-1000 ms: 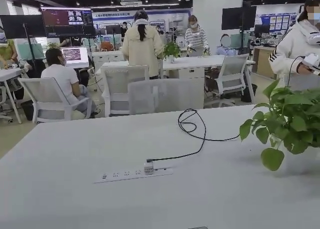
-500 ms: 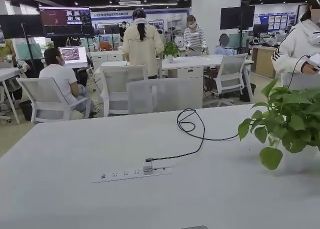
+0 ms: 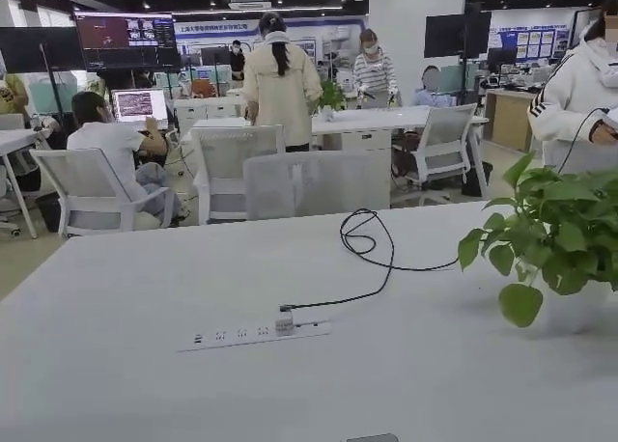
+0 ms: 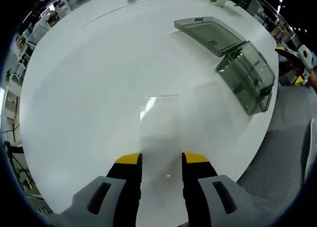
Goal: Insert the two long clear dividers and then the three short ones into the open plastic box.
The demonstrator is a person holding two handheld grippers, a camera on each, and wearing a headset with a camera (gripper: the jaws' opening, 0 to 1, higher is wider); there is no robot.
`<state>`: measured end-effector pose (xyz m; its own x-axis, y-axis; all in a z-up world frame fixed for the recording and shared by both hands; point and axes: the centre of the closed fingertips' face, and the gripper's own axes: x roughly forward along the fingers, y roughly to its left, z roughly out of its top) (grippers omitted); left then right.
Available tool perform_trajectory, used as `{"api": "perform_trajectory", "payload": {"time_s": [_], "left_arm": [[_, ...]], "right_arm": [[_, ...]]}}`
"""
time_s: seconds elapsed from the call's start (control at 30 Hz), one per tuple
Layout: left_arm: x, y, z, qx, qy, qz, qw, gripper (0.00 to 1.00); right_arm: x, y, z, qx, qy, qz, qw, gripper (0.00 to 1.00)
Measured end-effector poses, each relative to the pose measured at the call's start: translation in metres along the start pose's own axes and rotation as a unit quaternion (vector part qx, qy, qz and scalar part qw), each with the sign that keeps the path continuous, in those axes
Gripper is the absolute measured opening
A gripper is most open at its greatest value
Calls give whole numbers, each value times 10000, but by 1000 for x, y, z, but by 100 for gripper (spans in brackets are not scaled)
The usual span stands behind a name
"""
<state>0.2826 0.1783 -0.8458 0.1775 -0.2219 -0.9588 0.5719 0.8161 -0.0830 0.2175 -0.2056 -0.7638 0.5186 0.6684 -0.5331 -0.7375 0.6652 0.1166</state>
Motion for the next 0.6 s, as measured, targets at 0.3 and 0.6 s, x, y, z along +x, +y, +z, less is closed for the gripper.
{"api": "perform_trajectory", "payload": {"time_s": [0.3, 0.6], "left_arm": [[-10, -17, 3, -637, -640, -408, 9951, 30], [-37, -42, 24, -1116, -1498, -846, 9788, 30]], "right_arm": [[1, 2, 15, 71, -81, 48, 9999, 79], [7, 10, 54, 69, -365, 150, 9992, 72]]}}
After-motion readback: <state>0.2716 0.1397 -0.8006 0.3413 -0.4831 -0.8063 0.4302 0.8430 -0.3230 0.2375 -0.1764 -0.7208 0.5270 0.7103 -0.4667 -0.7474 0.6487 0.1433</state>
